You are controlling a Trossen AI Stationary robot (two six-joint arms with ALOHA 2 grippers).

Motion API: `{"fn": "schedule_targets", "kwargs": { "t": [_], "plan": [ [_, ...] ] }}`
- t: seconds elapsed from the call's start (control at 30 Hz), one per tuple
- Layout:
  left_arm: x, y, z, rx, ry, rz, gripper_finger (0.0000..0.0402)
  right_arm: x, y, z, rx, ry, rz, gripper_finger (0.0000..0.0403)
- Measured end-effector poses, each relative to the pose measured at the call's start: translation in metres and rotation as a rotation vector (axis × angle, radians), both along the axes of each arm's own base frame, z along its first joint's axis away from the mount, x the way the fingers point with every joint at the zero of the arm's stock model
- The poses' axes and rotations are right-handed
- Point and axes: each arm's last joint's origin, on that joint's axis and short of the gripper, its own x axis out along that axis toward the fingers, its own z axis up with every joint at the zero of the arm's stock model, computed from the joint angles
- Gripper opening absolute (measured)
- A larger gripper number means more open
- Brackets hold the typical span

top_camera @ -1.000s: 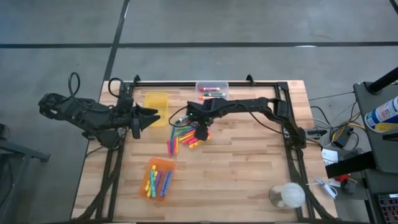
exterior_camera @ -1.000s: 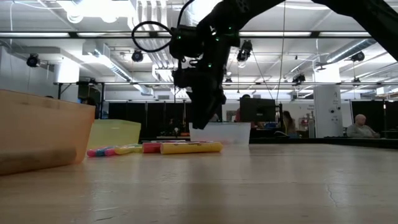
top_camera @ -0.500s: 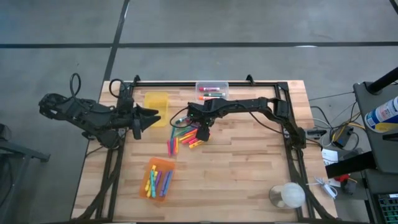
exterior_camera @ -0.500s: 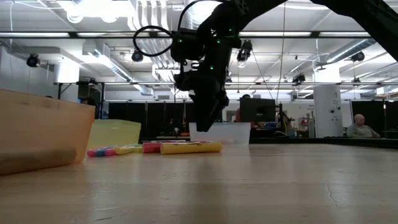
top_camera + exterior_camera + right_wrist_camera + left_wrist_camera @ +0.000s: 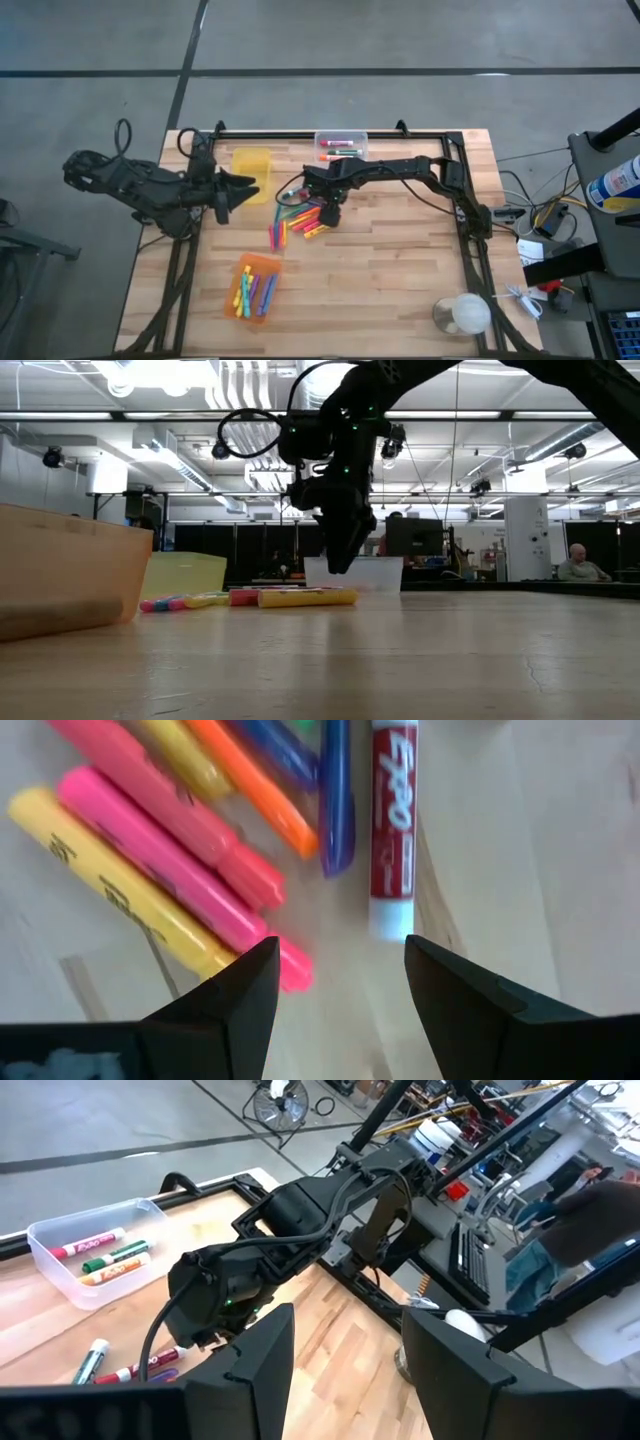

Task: Pick & Place Markers
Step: Put the red marker into the transparent bin

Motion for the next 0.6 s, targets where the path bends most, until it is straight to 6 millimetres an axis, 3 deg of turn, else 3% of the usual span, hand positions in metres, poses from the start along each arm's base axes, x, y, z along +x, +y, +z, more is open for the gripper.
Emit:
{"fn": "schedule_targets", "kwargs": {
  "t": [0.6],
  "plan": [
    [0.0043, -0.0015, -0.0020, -0.010, 0.008, 0.008, 0.0181, -0.0030, -0.0013, -0.0004, -0.004, 0.029, 0.048, 0.0210]
  ]
}}
